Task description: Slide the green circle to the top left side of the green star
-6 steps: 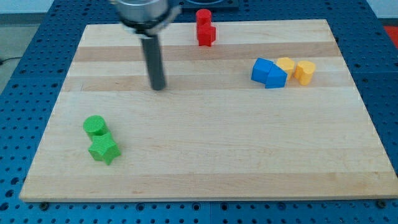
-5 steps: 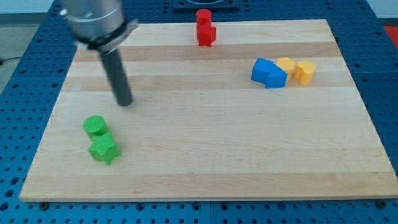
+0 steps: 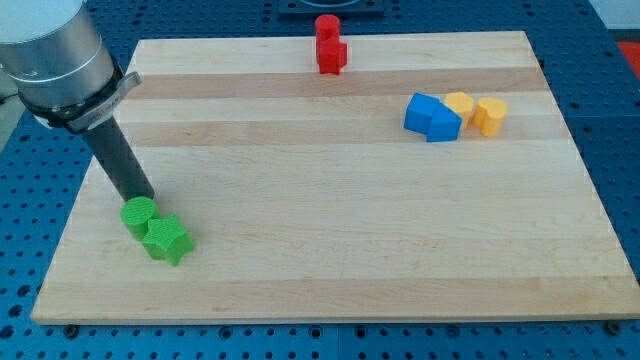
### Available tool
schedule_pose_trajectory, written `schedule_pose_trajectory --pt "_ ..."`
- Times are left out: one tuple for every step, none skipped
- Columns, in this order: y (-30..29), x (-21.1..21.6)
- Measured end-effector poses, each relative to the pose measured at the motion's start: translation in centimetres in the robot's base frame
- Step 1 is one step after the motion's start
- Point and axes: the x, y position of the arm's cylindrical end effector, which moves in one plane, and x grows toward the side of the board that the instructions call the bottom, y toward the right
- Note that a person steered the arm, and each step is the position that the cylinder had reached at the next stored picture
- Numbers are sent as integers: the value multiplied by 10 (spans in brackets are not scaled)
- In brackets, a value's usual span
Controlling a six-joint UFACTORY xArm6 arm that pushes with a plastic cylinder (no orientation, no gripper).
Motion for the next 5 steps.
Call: schedule_pose_trajectory --pt "-5 0" --pt "-18 0" --pt "-19 0" --pt "-20 0" --pt "-20 0"
